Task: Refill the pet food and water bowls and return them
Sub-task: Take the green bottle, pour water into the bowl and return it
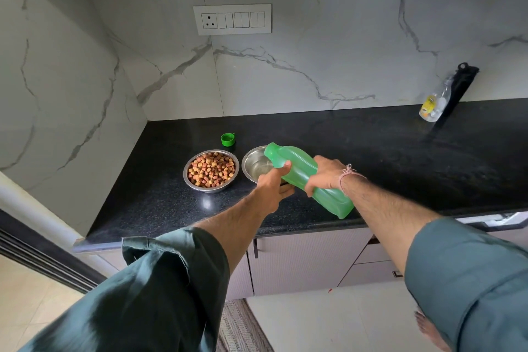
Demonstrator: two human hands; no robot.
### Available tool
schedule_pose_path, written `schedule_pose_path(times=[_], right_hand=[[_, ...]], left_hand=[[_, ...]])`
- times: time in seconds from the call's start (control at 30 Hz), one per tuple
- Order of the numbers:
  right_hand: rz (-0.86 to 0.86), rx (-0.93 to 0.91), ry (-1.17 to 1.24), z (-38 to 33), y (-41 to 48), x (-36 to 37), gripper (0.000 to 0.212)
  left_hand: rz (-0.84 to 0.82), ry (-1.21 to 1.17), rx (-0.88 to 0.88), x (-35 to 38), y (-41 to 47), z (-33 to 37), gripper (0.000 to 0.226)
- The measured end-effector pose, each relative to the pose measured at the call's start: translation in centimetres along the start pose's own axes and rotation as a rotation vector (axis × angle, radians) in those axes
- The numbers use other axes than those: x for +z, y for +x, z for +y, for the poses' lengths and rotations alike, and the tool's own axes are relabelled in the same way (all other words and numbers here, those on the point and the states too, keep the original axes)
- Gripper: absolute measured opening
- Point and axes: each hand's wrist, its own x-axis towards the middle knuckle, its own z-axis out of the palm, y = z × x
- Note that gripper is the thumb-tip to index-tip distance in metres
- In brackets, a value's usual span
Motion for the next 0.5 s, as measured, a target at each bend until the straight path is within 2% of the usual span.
schedule_pose_path(times=[0.27, 0.5], right_hand=[[0.02, 0.022, -0.076, 0.1, 0.1, -1.7, 0.073], [0.016, 0.031, -0.127, 0.3, 0.6, -2.5, 0.088]], left_hand=[[-0.015, -0.021, 0.004, 1.4, 0.0, 0.0, 0.04], [0.004, -0.043, -0.021, 2.7, 0.0, 0.1, 0.042]])
